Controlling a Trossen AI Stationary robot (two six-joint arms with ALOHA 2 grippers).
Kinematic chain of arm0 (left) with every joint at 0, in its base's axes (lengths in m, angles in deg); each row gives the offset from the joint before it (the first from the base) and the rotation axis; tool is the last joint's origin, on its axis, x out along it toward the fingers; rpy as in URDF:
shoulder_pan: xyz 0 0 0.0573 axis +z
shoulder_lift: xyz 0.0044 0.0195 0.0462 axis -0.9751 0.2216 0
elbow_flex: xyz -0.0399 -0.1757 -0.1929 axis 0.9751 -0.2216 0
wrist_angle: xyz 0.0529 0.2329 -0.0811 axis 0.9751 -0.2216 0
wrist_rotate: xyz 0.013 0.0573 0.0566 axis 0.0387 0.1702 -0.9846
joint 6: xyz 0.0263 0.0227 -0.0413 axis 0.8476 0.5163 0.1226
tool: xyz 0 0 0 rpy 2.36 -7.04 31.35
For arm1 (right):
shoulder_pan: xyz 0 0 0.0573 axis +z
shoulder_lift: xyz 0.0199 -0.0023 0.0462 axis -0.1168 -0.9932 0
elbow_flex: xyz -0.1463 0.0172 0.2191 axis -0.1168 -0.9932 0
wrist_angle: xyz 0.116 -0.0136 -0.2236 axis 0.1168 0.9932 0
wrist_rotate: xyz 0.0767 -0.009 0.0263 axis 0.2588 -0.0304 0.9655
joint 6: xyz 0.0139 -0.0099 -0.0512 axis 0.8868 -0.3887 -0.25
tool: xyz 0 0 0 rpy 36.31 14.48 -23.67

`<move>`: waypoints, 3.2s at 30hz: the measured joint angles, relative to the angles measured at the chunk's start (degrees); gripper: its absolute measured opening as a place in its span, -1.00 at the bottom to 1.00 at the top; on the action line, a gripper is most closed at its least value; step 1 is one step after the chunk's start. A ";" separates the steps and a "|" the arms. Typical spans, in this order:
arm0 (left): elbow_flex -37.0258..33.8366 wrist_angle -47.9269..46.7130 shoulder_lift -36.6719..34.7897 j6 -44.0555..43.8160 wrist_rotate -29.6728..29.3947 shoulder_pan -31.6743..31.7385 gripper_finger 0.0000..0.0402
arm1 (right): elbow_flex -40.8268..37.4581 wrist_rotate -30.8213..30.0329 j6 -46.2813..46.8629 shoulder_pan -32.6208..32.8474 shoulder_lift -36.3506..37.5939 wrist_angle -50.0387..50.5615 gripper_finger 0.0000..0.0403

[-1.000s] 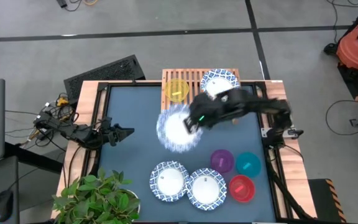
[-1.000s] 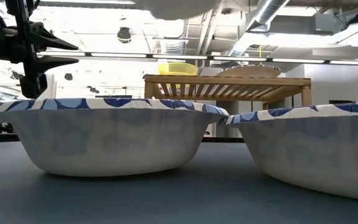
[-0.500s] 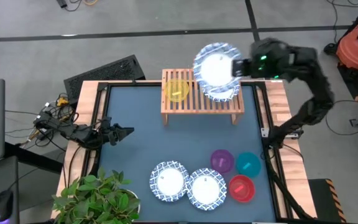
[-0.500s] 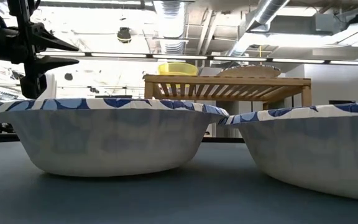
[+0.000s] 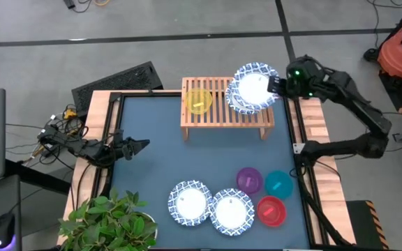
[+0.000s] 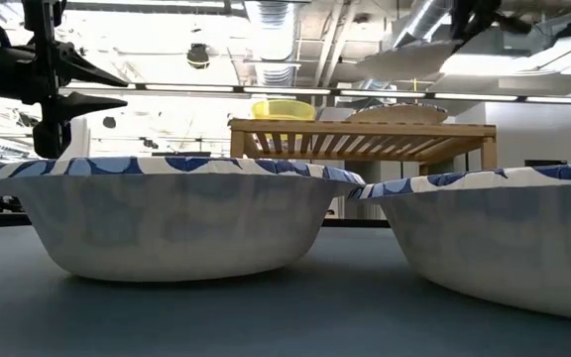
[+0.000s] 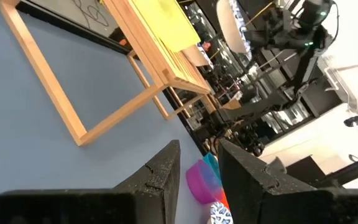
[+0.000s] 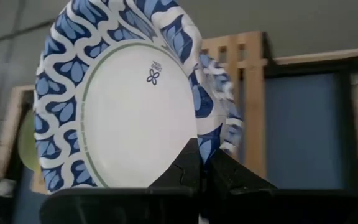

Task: Place and stack bowls onto a shelf
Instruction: Stack the top white bowl on top of the white bowl on the shelf, then stack the right white bowl on top of the white bowl on the shelf

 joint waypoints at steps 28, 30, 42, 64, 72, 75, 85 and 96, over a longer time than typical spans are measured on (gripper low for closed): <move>0.00 -0.13 0.00 -1.05 -0.29 0.00 -0.53 | -13.97 16.85 -5.50 -13.20 -5.84 -15.25 -0.88; 0.00 -0.13 0.00 -1.05 -0.31 0.00 -0.53 | -13.97 17.54 -6.05 -13.20 -6.44 -15.10 -0.87; 0.00 -0.13 0.00 -1.03 -0.41 0.00 -0.53 | -13.97 18.43 -7.31 -13.33 -5.54 -13.67 -0.55; 0.00 -0.13 0.00 -1.03 -0.35 0.00 -0.53 | -13.97 18.25 -5.25 0.83 5.17 -3.11 0.11; 0.00 -0.13 0.00 -1.03 -0.35 0.00 -0.53 | -13.97 9.79 12.80 37.19 0.71 -1.91 0.11; 0.00 -0.11 0.00 -1.33 -0.33 0.00 -0.53 | -13.97 7.69 23.89 49.15 -3.51 -2.40 0.11; 0.00 -0.11 0.02 -1.58 0.84 -0.01 -0.53 | -13.97 9.63 54.08 69.53 -21.03 -9.71 0.11; 0.00 -0.09 0.02 -1.64 1.74 0.00 -0.53 | -13.97 17.25 55.68 70.25 -33.34 -18.90 0.11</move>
